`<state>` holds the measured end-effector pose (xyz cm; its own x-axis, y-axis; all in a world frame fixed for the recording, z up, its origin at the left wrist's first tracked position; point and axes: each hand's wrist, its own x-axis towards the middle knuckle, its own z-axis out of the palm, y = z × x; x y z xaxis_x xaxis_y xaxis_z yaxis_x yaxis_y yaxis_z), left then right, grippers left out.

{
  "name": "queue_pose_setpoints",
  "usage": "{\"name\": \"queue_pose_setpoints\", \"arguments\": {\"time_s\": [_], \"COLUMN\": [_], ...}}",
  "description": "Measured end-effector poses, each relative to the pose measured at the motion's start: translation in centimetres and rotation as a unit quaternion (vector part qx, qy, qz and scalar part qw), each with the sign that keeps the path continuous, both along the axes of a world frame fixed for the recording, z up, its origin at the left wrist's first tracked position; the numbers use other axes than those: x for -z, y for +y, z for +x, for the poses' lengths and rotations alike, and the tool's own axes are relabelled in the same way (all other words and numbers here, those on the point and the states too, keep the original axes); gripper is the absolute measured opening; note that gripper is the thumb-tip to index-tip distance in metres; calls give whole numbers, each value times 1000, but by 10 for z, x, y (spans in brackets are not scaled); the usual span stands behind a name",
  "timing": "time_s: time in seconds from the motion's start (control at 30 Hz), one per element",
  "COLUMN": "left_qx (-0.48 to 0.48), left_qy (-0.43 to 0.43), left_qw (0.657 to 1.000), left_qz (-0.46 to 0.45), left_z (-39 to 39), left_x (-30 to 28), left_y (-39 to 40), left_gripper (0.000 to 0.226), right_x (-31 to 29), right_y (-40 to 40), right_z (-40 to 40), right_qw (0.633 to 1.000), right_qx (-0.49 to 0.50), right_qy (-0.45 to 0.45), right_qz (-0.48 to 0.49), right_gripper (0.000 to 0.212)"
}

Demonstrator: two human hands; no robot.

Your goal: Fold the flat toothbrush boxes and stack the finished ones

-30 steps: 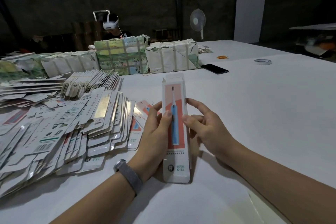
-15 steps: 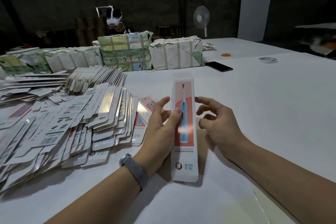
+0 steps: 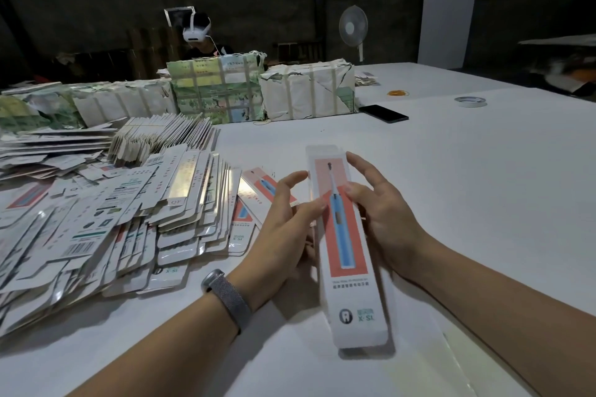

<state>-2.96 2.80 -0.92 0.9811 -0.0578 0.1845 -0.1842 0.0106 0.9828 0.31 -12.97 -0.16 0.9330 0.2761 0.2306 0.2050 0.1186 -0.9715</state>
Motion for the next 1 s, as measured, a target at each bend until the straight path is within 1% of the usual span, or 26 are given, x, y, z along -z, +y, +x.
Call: {"name": "queue_pose_setpoints", "arguments": {"time_s": [0.07,0.13,0.23,0.3,0.37,0.5,0.57,0.67,0.73,0.83,0.9,0.93,1.0], "left_qx": [-11,-16,-13,-11,-9,-1,9,16,21,23,26,25,25], "left_qy": [-7,-20,-23,-19,-16,0,3,6,9,16,19,20,23], "left_qw": [1000,1000,1000,1000,999,999,999,1000,1000,1000,999,999,999], "left_qz": [3,11,-1,-10,-28,-41,-35,-18,-12,-3,8,14,23], "left_z": [1,2,4,5,6,7,6,5,5,5,4,4,4], "left_x": [0,1,4,4,4,3,3,2,2,3,3,3,3], "left_y": [0,1,3,4,4,6,7,9,9,9,8,8,8], "left_gripper": [37,43,49,53,48,39,35,44,44,34,24,24,27], "right_x": [-1,-1,-2,-2,0,2,2,2,2,3,4,5,5], "right_y": [-1,0,1,0,0,-1,-1,-1,-1,-2,-2,-1,0], "right_z": [-1,-1,-2,-1,0,1,1,1,3,4,5,6,7], "right_qw": [1000,999,999,998,998,998,998,998,998,998,998,998,999], "right_qx": [-10,-28,-47,-53,-54,-55,-60,-58,-59,-57,-53,-48,-30], "right_qy": [-10,-12,-9,-11,-10,-4,-4,5,12,21,23,22,17], "right_qz": [-15,-18,-15,-17,-21,-20,-15,-11,-7,-3,9,17,26], "right_gripper": [35,37,42,39,32,30,28,30,29,26,19,16,19]}}
